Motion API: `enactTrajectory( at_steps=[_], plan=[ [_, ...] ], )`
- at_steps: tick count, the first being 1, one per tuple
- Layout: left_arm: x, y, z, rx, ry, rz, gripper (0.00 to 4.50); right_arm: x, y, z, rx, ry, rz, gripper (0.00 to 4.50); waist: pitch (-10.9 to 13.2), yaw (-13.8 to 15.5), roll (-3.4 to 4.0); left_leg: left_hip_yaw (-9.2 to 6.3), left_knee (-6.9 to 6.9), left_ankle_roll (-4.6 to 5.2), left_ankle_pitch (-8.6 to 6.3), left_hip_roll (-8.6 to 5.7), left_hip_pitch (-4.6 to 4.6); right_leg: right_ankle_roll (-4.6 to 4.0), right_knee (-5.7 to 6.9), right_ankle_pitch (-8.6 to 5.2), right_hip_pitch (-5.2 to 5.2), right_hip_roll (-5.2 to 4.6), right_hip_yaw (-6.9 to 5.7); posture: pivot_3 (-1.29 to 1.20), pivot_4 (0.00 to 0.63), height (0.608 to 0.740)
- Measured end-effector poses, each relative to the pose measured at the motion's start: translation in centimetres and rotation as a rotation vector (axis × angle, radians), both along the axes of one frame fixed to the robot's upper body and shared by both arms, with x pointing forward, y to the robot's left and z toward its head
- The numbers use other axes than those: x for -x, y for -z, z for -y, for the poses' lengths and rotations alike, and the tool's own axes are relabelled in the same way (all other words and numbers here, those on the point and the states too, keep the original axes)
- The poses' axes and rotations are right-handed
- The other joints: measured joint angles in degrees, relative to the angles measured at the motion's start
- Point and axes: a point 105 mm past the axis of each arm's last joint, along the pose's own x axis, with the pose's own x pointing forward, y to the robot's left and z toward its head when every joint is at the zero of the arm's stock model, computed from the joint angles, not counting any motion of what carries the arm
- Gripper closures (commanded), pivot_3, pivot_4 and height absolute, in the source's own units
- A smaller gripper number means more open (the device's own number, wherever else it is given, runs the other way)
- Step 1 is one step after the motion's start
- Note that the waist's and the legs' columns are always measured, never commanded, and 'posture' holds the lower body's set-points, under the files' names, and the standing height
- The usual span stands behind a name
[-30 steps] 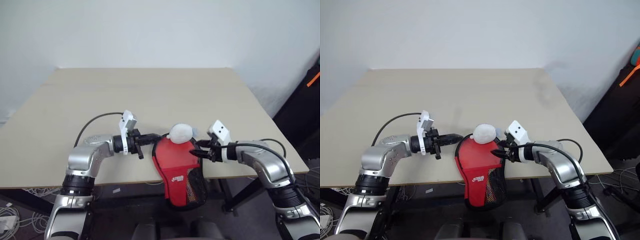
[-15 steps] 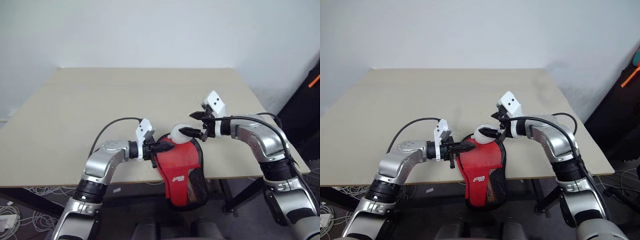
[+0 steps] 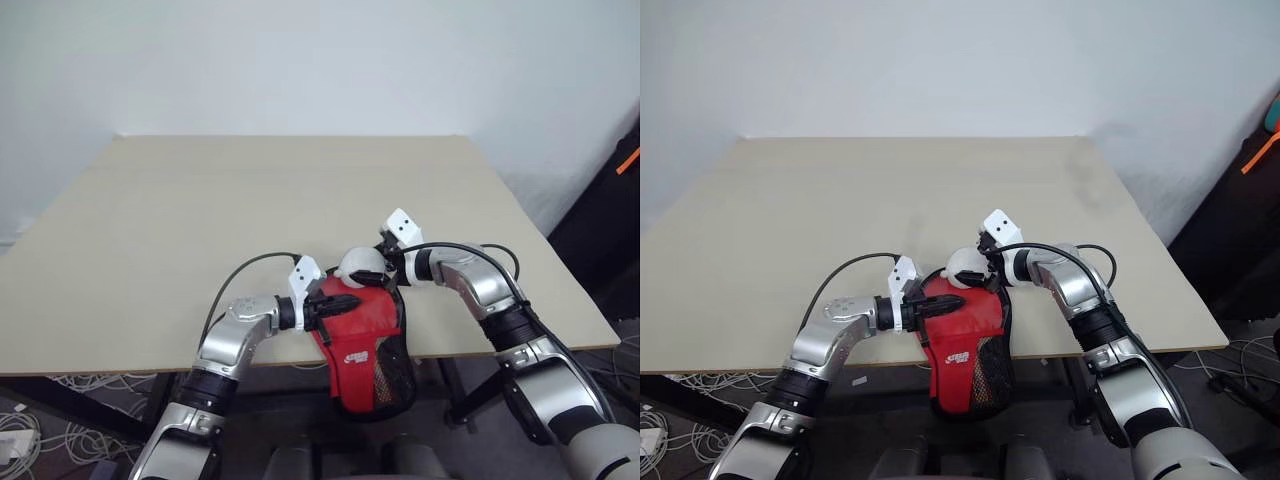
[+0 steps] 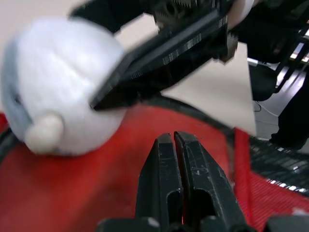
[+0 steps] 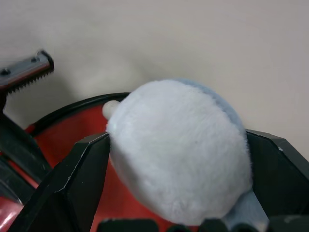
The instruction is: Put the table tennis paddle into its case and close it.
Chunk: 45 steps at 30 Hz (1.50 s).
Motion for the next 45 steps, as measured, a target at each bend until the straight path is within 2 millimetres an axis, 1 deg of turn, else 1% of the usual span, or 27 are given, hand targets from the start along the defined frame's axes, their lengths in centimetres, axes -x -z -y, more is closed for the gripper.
enactTrajectory(
  at_steps=[2, 5, 12, 15, 19, 25, 35, 40, 45],
  plan=[
    [0.0, 0.4, 0.3, 0.006, 0.001, -0.003, 4.50, -0.1, 0.3, -0.3, -0.002, -0.002, -0.004, 0.03, 0.0, 0.0, 0.00, 0.00, 0.00, 0.00, 0.00, 0.00, 0.00, 0.00, 0.00, 0.00, 0.00, 0.00, 0.00, 0.00, 0.000, 0.740],
    [-0.2, 0.6, 0.6, 0.016, 0.002, 0.012, 4.50, -0.3, 0.5, -0.5, 0.005, -0.002, 0.001, 0.61, -0.1, 0.0, 0.10, 0.00, 0.01, 0.00, 0.00, 0.00, 0.02, 0.00, 0.01, 0.00, 0.03, 0.00, 0.00, 0.00, 0.000, 0.740],
    [-0.6, 1.0, 0.9, -0.021, 0.022, 0.058, 4.50, -0.7, 0.7, -1.1, 0.000, 0.022, -0.010, 2.97, -0.3, 0.0, 0.47, 0.00, 0.01, 0.00, 0.00, -0.01, 0.06, 0.00, 0.01, 0.00, 0.07, 0.00, 0.00, 0.00, 0.000, 0.740],
    [-0.4, 1.2, 1.1, -0.046, 0.044, 0.071, 4.50, -0.8, 0.8, -1.2, 0.000, 0.033, -0.007, 3.71, -0.4, 0.0, 0.56, 0.00, 0.01, 0.00, 0.00, -0.01, 0.06, 0.00, 0.01, 0.00, 0.08, 0.00, 0.00, 0.00, 0.000, 0.740],
    [-0.3, 1.4, 1.1, -0.075, 0.060, 0.078, 4.50, -1.4, 0.8, -1.2, 0.005, 0.057, -0.003, 3.71, -0.5, 0.0, 0.67, 0.00, 0.00, 0.00, 0.00, -0.01, 0.08, 0.01, 0.02, 0.00, 0.08, 0.00, 0.00, 0.00, 0.000, 0.740],
    [-0.3, 1.4, 1.2, -0.120, 0.087, 0.092, 4.50, -3.0, -0.2, -0.5, 0.017, 0.111, 0.037, 3.71, -0.5, 0.0, 0.69, 0.00, -0.01, 0.00, 0.00, -0.01, 0.09, 0.01, 0.02, 0.00, 0.08, 0.00, 0.01, 0.00, 0.000, 0.740],
    [-0.2, 1.4, 1.4, -0.157, 0.113, 0.101, 4.50, -4.0, 0.4, 0.6, 0.060, 0.153, 0.052, 3.71, -0.5, 0.0, 0.70, -0.01, -0.01, 0.00, 0.00, -0.02, 0.09, 0.01, 0.01, 0.00, 0.10, 0.00, 0.01, 0.00, 0.000, 0.740],
    [-0.2, 1.4, 1.5, -0.161, 0.118, 0.101, 4.50, -4.4, 0.4, 2.2, 0.100, 0.181, 0.071, 3.71, -0.5, 0.0, 0.71, -0.01, -0.01, 0.00, 0.00, -0.02, 0.08, 0.01, 0.01, 0.00, 0.09, 0.00, 0.02, 0.00, 0.000, 0.740],
    [-0.1, 1.4, 1.5, -0.164, 0.124, 0.102, 4.50, -4.6, 0.2, 3.5, 0.135, 0.178, 0.090, 3.71, -0.5, 0.0, 0.73, -0.01, -0.01, 0.01, 0.00, -0.03, 0.08, 0.01, 0.00, 0.00, 0.09, 0.00, 0.02, 0.00, 0.000, 0.740]
  ],
)
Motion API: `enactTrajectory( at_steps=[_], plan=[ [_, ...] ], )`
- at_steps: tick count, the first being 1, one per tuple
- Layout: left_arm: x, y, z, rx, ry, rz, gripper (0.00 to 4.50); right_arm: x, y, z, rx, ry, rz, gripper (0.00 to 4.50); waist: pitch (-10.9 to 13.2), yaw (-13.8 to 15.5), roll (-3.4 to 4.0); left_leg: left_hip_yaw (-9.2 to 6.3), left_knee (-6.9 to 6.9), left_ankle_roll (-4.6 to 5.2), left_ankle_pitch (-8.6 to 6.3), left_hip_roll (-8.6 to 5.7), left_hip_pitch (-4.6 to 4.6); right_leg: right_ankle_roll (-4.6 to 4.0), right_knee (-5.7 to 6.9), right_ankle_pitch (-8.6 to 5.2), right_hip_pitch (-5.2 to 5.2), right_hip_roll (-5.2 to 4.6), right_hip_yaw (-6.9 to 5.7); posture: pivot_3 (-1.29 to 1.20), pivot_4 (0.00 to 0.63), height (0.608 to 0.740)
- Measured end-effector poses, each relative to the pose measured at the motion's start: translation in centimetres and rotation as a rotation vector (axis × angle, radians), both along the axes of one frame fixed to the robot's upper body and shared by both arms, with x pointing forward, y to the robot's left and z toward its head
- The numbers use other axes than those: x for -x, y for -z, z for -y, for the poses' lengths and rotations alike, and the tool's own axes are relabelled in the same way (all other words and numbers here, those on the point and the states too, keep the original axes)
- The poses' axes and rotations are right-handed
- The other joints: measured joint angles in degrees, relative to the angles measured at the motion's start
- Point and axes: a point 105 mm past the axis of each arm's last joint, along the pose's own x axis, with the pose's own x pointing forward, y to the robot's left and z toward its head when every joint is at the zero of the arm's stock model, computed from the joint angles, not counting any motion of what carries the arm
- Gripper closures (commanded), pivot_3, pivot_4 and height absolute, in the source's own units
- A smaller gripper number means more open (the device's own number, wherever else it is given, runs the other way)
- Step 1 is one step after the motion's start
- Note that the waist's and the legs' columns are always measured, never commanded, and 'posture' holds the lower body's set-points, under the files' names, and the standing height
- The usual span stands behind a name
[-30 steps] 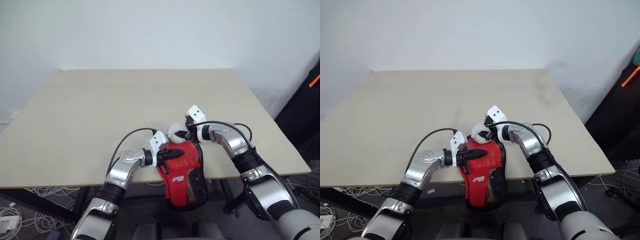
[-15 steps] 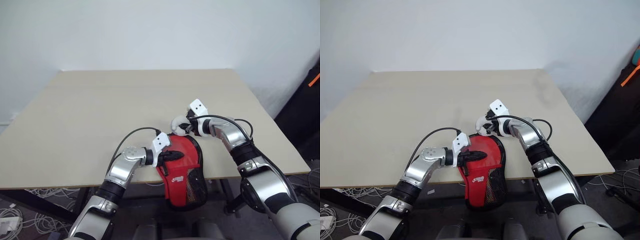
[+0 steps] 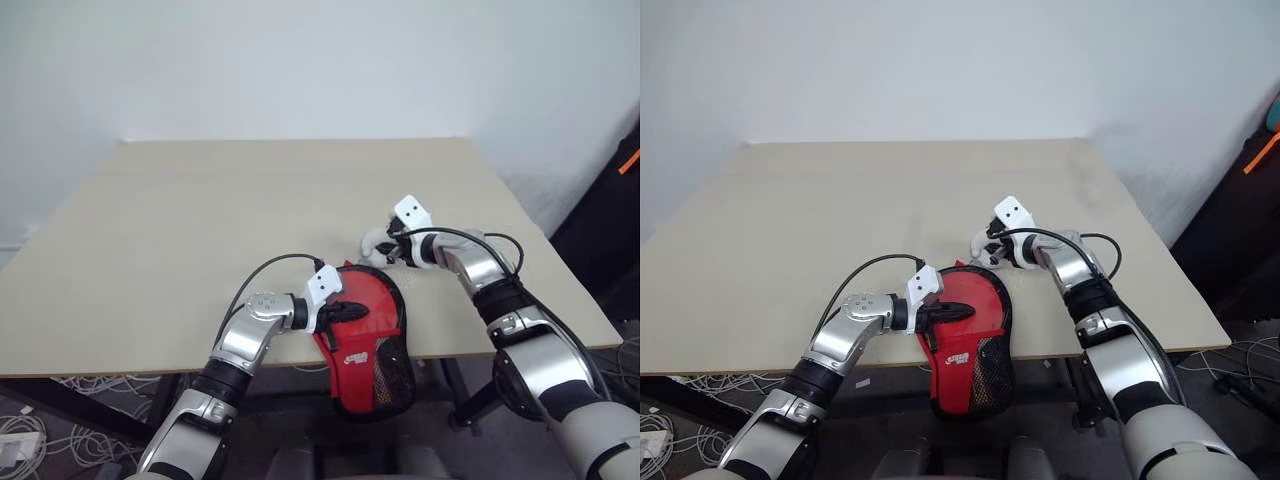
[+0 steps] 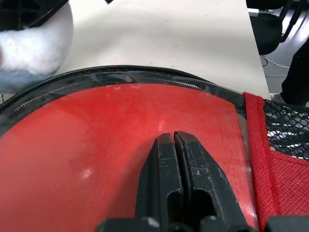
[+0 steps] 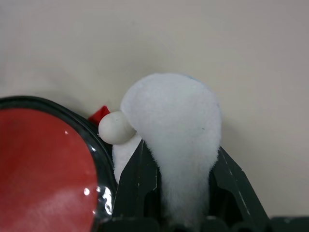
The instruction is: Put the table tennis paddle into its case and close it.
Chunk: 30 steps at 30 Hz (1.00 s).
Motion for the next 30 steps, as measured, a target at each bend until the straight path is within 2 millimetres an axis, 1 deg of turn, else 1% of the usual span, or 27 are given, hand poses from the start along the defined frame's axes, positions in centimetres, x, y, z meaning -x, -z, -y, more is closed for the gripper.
enactTrajectory(
  at_steps=[4, 10, 12, 20, 25, 30],
  plan=[
    [0.0, 0.0, 0.1, -0.005, 0.007, 0.002, 4.50, 0.4, 0.1, 1.5, 0.024, -0.013, 0.001, 3.71, 0.0, 0.0, 0.01, -0.01, 0.00, 0.00, 0.00, -0.01, 0.00, 0.01, -0.01, -0.01, 0.01, 0.00, 0.00, 0.00, 0.000, 0.740],
    [0.1, 0.1, 0.2, -0.014, 0.022, 0.017, 4.50, 1.9, 0.9, 4.3, 0.070, -0.036, -0.007, 3.71, 0.0, 0.1, 0.07, -0.02, 0.01, 0.01, 0.00, -0.04, 0.00, 0.02, -0.04, -0.02, 0.03, -0.02, 0.01, 0.00, 0.000, 0.740],
    [0.0, 0.1, 0.2, -0.016, 0.024, 0.018, 4.50, 2.4, 1.0, 5.2, 0.085, -0.042, -0.010, 3.71, -0.1, 0.0, 0.11, -0.02, 0.01, 0.01, 0.00, -0.04, 0.00, 0.17, -0.04, -0.11, 0.03, -0.02, 0.01, 0.00, 0.000, 0.740],
    [0.1, 0.3, 0.1, -0.026, 0.042, 0.025, 4.50, 5.7, 0.7, 8.1, 0.090, -0.076, -0.031, 3.71, -0.1, 0.1, 0.19, -0.03, 0.02, 0.03, -0.01, -0.05, 0.00, 0.27, -0.06, -0.19, 0.05, -0.04, 0.02, 0.00, 0.000, 0.740],
    [0.1, 0.2, 0.2, -0.035, 0.063, 0.034, 4.50, 7.8, -0.1, 8.7, 0.056, -0.094, -0.049, 3.71, -0.1, 0.1, 0.19, -0.03, 0.04, 0.04, -0.02, -0.06, -0.01, 0.27, -0.07, -0.21, 0.05, -0.04, 0.02, 0.00, 0.000, 0.740],
    [0.1, 0.3, 0.2, -0.037, 0.075, 0.032, 4.50, 11.2, -0.3, 9.2, 0.005, -0.136, -0.108, 3.71, -0.1, 0.7, 0.18, -0.01, 0.06, 0.06, -0.04, -0.05, 0.00, 0.18, -0.08, -0.28, 0.04, -0.05, 0.02, 0.00, 0.000, 0.740]
  ],
)
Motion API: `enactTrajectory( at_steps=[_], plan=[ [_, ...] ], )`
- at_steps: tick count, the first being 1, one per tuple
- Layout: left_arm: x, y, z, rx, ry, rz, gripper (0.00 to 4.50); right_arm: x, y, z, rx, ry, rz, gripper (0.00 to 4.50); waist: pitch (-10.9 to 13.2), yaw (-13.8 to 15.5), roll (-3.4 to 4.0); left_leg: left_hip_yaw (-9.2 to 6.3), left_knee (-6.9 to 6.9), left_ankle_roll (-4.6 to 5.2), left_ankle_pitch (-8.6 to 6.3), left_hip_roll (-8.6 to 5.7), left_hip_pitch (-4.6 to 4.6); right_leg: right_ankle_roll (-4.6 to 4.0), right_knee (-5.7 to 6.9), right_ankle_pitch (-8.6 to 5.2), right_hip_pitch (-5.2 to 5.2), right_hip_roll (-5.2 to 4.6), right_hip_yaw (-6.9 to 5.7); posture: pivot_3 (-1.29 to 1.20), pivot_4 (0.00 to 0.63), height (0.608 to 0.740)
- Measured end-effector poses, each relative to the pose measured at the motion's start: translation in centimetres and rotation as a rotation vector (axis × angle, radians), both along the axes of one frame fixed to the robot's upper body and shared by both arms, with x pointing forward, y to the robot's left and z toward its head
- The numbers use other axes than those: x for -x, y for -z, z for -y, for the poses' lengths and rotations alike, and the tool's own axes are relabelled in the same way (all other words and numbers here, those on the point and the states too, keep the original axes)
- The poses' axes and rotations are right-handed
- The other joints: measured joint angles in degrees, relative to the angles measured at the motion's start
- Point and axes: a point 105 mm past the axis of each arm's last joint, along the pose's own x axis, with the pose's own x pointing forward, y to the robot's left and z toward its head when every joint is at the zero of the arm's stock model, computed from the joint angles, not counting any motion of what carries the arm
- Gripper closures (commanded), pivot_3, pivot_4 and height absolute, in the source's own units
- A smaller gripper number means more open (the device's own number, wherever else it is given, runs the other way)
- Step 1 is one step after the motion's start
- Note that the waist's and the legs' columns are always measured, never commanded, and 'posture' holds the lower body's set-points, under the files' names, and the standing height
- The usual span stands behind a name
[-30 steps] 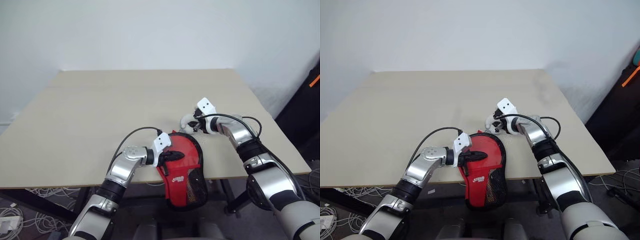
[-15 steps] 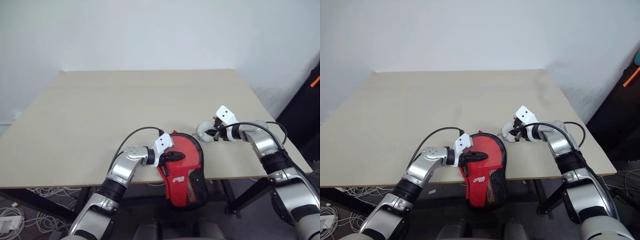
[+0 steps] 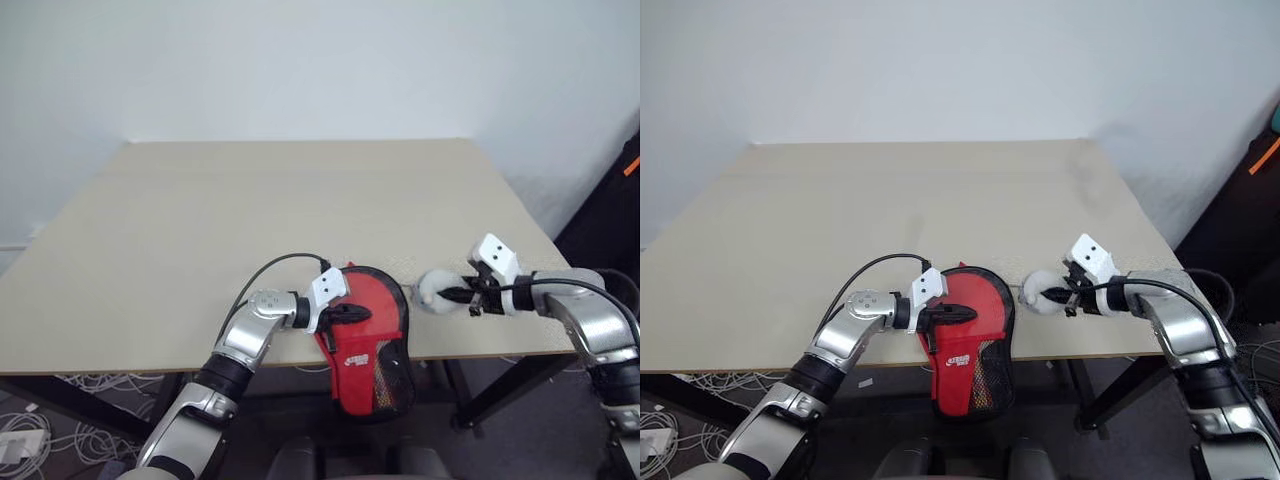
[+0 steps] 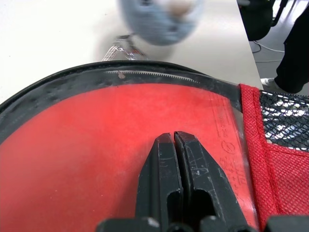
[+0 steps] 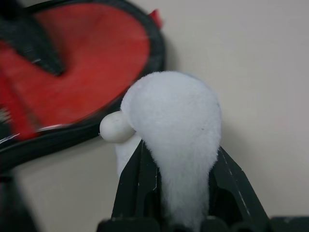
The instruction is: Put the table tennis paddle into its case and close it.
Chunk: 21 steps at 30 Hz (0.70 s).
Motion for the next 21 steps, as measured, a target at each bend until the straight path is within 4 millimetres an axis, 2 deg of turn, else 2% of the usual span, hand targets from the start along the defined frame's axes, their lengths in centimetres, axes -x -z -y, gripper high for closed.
enactTrajectory(
  at_steps=[12, 21],
  plan=[
    [-0.1, 0.0, 0.2, -0.006, 0.029, -0.001, 4.50, 4.7, -1.1, -0.7, -0.047, -0.114, -0.075, 3.71, 0.0, 0.7, -0.05, 0.02, 0.04, 0.02, -0.02, 0.01, 0.00, -0.04, -0.03, -0.03, -0.01, 0.00, 0.01, 0.00, 0.000, 0.740],
    [-0.3, 0.0, 0.2, -0.007, 0.038, 0.001, 4.50, 7.5, -0.9, -1.0, -0.040, -0.188, -0.139, 3.71, 0.0, 0.8, -0.10, 0.01, 0.05, 0.03, -0.03, 0.01, 0.00, -0.04, -0.04, -0.04, 0.00, -0.01, 0.01, 0.00, 0.000, 0.740]
  ],
)
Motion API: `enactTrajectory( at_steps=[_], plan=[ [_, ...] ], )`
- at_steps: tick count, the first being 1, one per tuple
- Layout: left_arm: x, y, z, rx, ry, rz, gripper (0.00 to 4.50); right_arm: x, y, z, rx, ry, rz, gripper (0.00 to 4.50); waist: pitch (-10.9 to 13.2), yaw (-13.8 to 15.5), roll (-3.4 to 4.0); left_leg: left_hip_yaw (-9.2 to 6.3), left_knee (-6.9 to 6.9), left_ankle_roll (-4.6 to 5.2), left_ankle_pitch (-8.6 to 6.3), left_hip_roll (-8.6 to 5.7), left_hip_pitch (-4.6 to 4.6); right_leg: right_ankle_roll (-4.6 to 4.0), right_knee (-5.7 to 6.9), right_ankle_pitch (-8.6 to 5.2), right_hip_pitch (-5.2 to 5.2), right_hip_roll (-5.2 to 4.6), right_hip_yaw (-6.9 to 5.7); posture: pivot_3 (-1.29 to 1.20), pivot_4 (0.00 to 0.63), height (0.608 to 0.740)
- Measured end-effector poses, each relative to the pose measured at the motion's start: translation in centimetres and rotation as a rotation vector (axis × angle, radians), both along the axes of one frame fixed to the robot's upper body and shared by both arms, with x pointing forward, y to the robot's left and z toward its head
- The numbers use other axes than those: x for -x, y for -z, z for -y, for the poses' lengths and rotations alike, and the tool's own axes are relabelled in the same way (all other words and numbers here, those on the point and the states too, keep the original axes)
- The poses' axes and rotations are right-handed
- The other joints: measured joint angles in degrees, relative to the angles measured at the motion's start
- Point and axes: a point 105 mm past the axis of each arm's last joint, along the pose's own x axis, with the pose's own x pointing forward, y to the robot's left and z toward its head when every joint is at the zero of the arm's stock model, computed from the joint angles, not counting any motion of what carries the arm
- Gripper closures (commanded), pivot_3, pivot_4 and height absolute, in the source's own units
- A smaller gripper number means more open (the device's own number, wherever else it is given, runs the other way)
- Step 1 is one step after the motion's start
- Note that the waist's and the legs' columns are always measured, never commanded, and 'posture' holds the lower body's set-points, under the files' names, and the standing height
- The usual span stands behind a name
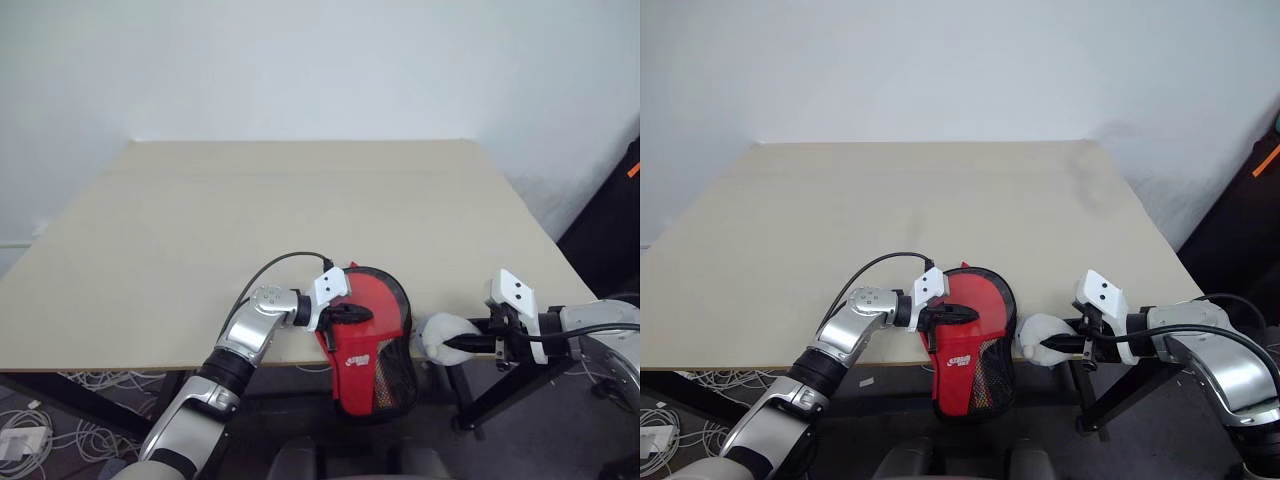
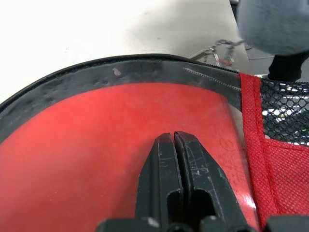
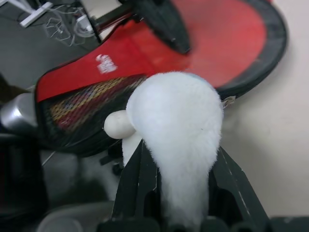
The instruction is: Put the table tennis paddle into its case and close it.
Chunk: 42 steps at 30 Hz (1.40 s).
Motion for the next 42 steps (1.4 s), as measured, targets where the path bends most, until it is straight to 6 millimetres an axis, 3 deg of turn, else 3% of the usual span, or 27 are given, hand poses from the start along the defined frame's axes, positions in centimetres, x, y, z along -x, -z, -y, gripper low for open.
enactTrajectory(
  at_steps=[11, 23, 28, 32, 38, 42],
  plan=[
    [-0.2, 0.0, 0.1, 0.000, 0.006, -0.003, 4.50, 3.2, 0.3, 1.2, 0.050, -0.085, -0.069, 3.71, 0.0, 0.0, -0.07, 0.00, 0.03, 0.02, -0.02, 0.00, 0.00, 0.01, -0.02, -0.01, 0.02, -0.02, -0.01, 0.00, 0.000, 0.740],
    [-0.4, 0.0, -0.2, -0.007, 0.004, -0.001, 4.50, 7.7, 2.0, 1.3, 0.141, -0.297, -0.118, 3.71, 0.0, 0.2, -0.16, 0.00, 0.09, 0.04, -0.06, 0.00, 0.03, 0.04, -0.04, -0.03, 0.03, -0.04, -0.02, 0.00, 0.000, 0.740],
    [-0.6, 0.0, -0.4, -0.013, 0.006, -0.002, 4.50, 8.7, 2.1, 1.1, 0.142, -0.358, -0.106, 3.71, 0.0, 0.2, -0.25, -0.01, 0.10, 0.02, -0.07, 0.01, 0.06, 0.04, -0.03, -0.03, 0.03, -0.03, -0.03, 0.00, 0.000, 0.740],
    [-0.7, 0.0, -0.5, -0.017, 0.004, -0.002, 4.50, 9.5, 1.9, 0.4, 0.136, -0.416, -0.098, 3.71, 0.0, 0.2, -0.32, -0.01, 0.10, 0.02, -0.07, 0.02, 0.06, 0.04, -0.03, -0.03, 0.02, -0.03, -0.04, 0.00, 0.000, 0.740],
    [-1.0, -0.2, -0.7, -0.021, -0.006, 0.000, 4.50, 10.2, 0.6, -2.5, 0.084, -0.507, -0.047, 3.71, 0.0, 0.2, -0.44, -0.03, 0.11, -0.03, -0.10, 0.03, 0.06, 0.04, -0.04, -0.04, -0.01, -0.03, -0.07, 0.00, 0.000, 0.740],
    [-1.2, -0.2, -0.9, -0.029, -0.011, 0.003, 4.50, 10.3, 0.4, -2.9, 0.084, -0.522, -0.042, 3.71, 0.0, 0.2, -0.60, -0.04, 0.11, -0.03, -0.10, 0.04, 0.06, 0.04, -0.04, -0.03, 0.00, -0.03, -0.07, 0.00, 0.000, 0.740]
  ],
)
